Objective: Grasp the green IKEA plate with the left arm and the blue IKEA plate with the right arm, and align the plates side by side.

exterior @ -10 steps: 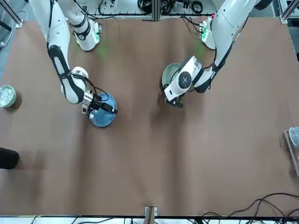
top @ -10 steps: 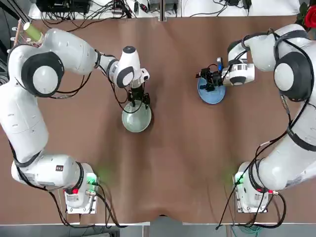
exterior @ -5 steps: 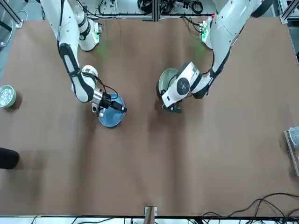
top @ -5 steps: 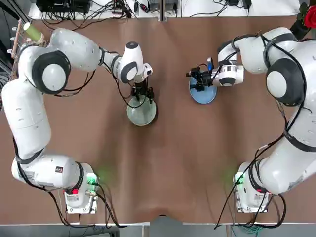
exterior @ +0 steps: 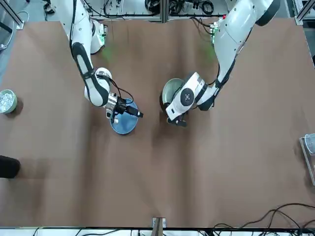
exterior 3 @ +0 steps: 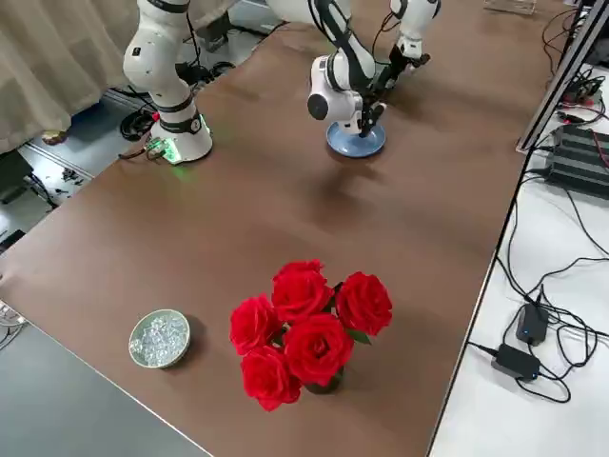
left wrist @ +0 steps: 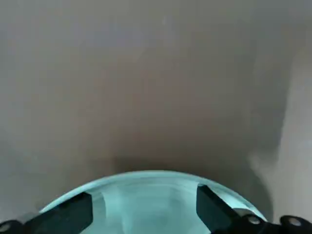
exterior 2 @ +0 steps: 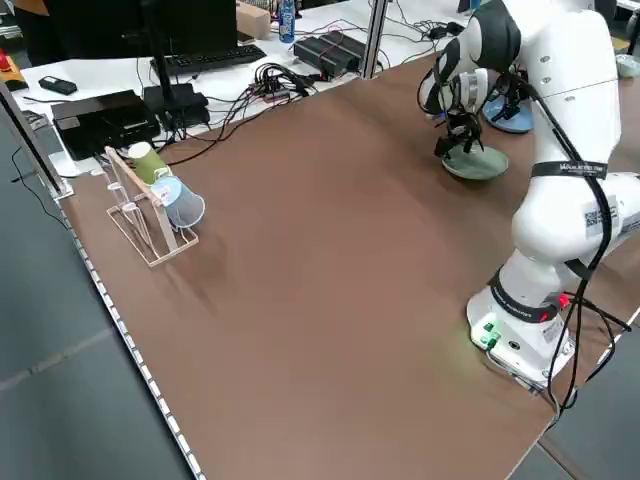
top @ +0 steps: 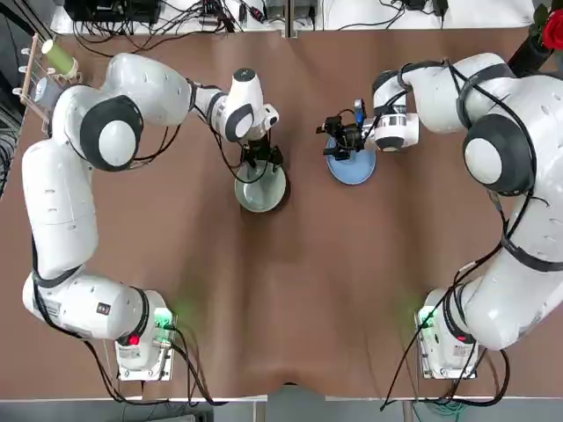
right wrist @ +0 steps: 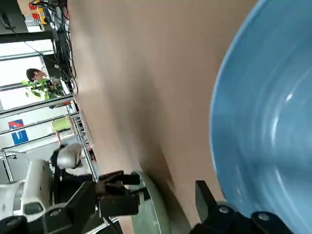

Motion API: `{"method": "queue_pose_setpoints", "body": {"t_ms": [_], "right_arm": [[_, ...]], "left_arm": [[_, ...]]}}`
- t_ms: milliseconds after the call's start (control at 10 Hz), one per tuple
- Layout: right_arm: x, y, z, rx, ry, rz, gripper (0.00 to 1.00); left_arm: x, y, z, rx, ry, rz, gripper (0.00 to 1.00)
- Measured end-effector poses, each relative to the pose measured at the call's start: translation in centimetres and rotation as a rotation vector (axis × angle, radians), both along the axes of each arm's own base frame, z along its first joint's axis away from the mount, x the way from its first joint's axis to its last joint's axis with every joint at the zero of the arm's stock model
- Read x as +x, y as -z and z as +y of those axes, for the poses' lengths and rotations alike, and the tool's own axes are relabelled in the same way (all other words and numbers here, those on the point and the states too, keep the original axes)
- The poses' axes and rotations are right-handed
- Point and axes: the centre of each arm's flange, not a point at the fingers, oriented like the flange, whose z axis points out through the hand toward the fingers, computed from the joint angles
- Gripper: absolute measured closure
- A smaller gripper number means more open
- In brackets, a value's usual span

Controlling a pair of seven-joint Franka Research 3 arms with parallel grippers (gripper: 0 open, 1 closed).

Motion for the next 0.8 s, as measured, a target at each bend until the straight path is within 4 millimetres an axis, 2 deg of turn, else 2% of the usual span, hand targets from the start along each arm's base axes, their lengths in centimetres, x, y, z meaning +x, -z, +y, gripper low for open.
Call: {"method": "queue_pose_setpoints", "body": {"t_ms": [400, 800], "right_arm": [[0.8, 0.0, -1.3, -0.024, 0.046, 0.015, 0.09], [1.6, -0.5, -1.6, -0.065, 0.085, 0.020, 0.09]], "left_arm": [[2.0, -0.1, -0.8, -0.006, -0.019, -0.034, 0.00], [4.1, -0.4, -1.5, -0.032, -0.050, -0.056, 0.00]]}}
